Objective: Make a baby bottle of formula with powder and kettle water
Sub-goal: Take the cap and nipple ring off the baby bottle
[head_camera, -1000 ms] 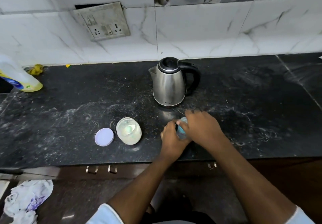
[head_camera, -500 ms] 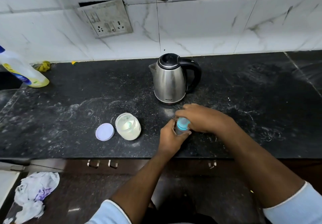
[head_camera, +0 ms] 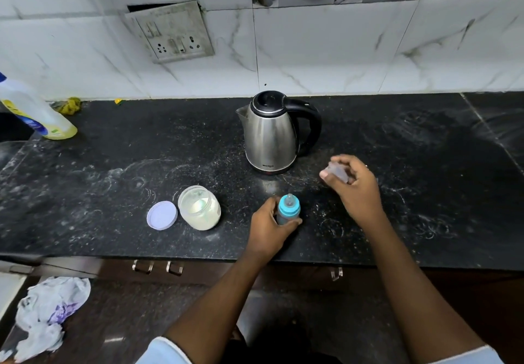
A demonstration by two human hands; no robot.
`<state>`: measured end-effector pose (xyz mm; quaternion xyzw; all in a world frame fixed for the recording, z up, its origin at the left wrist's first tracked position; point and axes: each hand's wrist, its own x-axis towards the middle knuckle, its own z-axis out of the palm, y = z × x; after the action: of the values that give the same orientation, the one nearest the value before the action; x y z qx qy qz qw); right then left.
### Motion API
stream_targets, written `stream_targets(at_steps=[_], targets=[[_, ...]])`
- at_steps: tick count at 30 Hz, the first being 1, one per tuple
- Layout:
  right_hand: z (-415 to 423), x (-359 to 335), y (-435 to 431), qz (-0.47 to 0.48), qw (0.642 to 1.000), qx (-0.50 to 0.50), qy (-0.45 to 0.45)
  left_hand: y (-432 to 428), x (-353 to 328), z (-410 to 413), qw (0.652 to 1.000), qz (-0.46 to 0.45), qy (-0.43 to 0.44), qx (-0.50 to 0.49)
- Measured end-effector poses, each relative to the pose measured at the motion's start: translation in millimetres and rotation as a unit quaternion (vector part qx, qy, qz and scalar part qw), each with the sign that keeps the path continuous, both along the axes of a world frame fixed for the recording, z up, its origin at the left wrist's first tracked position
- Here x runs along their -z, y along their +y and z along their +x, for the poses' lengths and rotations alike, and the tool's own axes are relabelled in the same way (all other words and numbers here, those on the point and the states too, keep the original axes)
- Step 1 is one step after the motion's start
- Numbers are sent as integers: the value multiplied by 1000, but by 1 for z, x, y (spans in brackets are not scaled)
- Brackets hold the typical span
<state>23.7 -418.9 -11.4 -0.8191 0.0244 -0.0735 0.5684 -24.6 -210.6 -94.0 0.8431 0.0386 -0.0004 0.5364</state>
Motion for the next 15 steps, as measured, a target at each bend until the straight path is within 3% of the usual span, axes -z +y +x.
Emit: stream_targets(at_steps=[4, 15], targets=[[-7, 35, -4, -61, 997, 47, 14, 0, -1, 0, 1000, 0, 2, -3], [-10, 79, -1, -171, 984, -18, 38, -3, -4, -1, 1000, 9, 7, -3]])
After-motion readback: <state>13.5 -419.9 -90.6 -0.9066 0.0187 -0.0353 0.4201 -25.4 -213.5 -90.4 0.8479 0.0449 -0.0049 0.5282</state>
